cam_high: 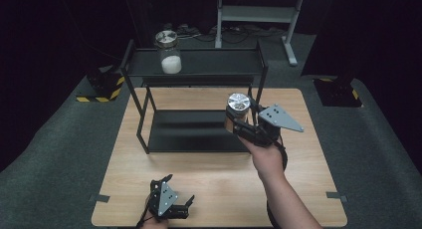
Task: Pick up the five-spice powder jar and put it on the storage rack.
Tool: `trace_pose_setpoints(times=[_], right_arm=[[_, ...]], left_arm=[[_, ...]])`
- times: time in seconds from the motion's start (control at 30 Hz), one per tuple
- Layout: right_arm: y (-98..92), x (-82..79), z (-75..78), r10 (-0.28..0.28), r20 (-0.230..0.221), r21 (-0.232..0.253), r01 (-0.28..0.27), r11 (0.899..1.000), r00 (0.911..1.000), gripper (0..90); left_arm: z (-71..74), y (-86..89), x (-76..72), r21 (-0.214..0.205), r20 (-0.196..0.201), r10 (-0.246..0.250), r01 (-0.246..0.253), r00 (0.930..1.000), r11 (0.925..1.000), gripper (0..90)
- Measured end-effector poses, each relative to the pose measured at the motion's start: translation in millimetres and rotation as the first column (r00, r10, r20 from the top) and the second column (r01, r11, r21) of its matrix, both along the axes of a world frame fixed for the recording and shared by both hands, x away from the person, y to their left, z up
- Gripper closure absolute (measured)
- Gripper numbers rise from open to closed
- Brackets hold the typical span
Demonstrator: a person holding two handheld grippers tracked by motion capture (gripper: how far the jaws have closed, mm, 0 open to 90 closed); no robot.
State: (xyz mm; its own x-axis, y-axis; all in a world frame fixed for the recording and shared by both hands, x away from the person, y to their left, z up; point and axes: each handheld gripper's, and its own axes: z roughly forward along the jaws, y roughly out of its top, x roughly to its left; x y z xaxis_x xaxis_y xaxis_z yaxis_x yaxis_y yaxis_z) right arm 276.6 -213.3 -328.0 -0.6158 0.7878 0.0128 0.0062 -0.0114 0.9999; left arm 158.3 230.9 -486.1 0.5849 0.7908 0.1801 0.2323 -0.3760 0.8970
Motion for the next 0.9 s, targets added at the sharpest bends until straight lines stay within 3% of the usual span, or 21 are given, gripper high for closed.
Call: trace_pose_setpoints(times=[0.37, 0.9], right_arm=[[9.3, 18.2, 23.2, -0.017, 0.02, 0.008, 0.016, 1.0, 0.9997, 31.4], [26.6, 36.5, 56.0, -0.035, 0.075, 0.018, 0.034, 0.999, 0.9966, 31.5]], left_arm=[[-1.2, 4.5, 0.9, -0.031, -0.007, 0.001, -0.001, 1.0, 0.9995, 0.6], [-1.7, 7.4, 1.6, -0.041, -0.006, -0.011, 0.011, 0.9999, 0.9991, 0.6]])
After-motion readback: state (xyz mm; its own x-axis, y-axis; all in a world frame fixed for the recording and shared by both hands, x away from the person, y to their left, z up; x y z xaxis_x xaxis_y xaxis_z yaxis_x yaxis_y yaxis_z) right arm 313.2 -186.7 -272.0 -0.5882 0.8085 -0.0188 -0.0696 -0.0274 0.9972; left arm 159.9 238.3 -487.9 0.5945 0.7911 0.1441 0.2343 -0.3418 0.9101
